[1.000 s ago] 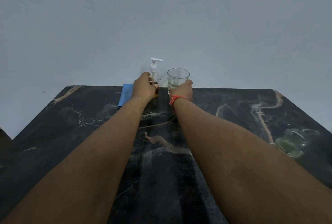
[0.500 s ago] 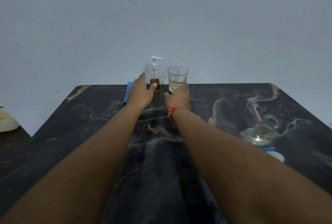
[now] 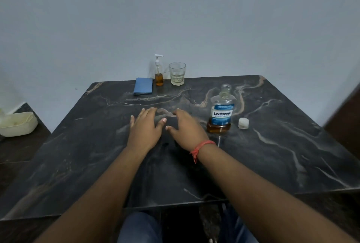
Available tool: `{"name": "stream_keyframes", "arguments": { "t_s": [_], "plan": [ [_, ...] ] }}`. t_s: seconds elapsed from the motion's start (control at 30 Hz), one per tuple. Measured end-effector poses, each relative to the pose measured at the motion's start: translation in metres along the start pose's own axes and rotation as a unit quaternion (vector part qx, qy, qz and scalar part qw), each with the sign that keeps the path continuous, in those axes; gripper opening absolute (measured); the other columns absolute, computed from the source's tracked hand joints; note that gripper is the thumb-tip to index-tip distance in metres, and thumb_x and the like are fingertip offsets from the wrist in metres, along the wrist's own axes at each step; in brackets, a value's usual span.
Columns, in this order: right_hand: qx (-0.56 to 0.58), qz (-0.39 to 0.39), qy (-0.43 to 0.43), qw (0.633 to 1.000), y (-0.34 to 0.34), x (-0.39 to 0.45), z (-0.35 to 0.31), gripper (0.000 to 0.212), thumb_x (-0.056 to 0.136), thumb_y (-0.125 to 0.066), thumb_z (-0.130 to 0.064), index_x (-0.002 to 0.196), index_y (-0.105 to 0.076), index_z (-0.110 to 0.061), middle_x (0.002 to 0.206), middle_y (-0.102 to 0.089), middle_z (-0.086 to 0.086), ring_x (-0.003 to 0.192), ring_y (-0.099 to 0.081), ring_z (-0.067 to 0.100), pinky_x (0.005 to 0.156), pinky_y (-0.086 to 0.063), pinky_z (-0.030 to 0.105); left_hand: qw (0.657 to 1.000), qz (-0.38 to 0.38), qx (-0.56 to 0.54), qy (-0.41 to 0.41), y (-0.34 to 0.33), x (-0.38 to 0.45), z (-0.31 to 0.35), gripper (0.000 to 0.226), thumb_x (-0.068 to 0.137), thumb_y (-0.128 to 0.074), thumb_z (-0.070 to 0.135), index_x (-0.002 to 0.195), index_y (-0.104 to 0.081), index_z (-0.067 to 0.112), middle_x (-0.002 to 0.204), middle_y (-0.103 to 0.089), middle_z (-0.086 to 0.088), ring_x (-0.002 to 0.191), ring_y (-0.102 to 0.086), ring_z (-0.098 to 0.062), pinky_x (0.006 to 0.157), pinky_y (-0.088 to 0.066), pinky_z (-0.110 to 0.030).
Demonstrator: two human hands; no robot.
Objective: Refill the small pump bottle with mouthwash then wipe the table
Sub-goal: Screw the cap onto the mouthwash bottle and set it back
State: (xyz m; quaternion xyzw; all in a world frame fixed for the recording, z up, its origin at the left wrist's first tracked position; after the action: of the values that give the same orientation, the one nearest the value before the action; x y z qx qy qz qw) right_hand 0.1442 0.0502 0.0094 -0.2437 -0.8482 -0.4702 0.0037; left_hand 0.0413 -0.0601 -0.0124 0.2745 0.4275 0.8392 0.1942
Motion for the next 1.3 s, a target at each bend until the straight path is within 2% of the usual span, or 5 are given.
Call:
{"name": "stream_keyframes", "arguments": {
  "t_s": [0.27,0.47,0.7,0.9,1.3],
  "plan": [
    [-0.008,0.035,-0.011,0.999,0.059,-0.068,0.045,0.039,0.09,-0.063,-0.039,0.124,-0.057,-0.021,0.122,-0.064,-0.001,0.11,-0.061,0.016,0.092,-0.051,0.035,0.996,-0.004,-0.088,-0.002,-0.01,-0.039,0.06,0.048,0.1,-0.055,0.04,0.143,-0.049,0.021,0.147,-0.053,-0.002,0.14,-0.042,-0.021,0.124,-0.018,-0.049],
    [-0.053,0.105,-0.075,0.99,0.109,-0.076,0.108,0.011,0.087,-0.062,-0.031,0.096,-0.066,-0.025,0.095,-0.067,-0.004,0.094,-0.061,0.017,0.079,-0.052,0.035,0.98,-0.07,-0.188,-0.005,-0.038,-0.038,0.116,0.058,0.095,-0.066,0.037,0.148,-0.043,0.028,0.152,-0.047,0.005,0.139,-0.043,-0.014,0.104,-0.035,-0.029],
    [-0.13,0.069,-0.115,0.982,0.125,-0.049,0.166,0.036,0.092,-0.056,-0.025,0.128,-0.057,-0.023,0.128,-0.057,0.002,0.121,-0.046,0.026,0.098,-0.045,0.041,0.947,-0.112,-0.299,0.027,-0.06,-0.019,0.153,0.078,0.089,-0.076,0.023,0.153,-0.031,0.024,0.154,-0.045,0.004,0.14,-0.042,-0.012,0.11,-0.037,-0.033],
    [-0.152,0.031,-0.093,0.983,0.113,-0.035,0.17,0.029,0.089,-0.055,-0.013,0.114,-0.061,-0.025,0.116,-0.062,0.003,0.11,-0.054,0.026,0.089,-0.049,0.04,0.931,-0.119,-0.338,0.071,-0.068,-0.005,0.149,0.064,0.092,-0.071,0.013,0.147,-0.041,0.022,0.143,-0.057,0.004,0.129,-0.054,-0.011,0.108,-0.046,-0.035],
    [0.114,0.158,-0.088,0.977,0.14,-0.029,0.145,0.025,0.088,-0.067,-0.014,0.112,-0.064,-0.022,0.11,-0.062,-0.002,0.096,-0.061,0.011,0.079,-0.045,0.018,0.952,-0.127,-0.272,0.063,-0.06,-0.008,0.128,0.055,0.095,-0.066,0.017,0.145,-0.046,0.028,0.137,-0.06,0.006,0.125,-0.056,-0.011,0.107,-0.045,-0.037]
  ]
}}
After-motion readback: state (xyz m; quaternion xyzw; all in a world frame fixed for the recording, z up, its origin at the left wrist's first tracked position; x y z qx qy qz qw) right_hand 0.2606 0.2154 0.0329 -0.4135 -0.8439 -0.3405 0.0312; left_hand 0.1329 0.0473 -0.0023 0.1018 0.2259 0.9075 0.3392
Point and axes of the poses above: each hand's wrist, its own x-axis towards the middle knuckle, its own y-axis out of the back of the hand, z = x × y, the point moved 6 cm from there along x, towards the middle knuckle
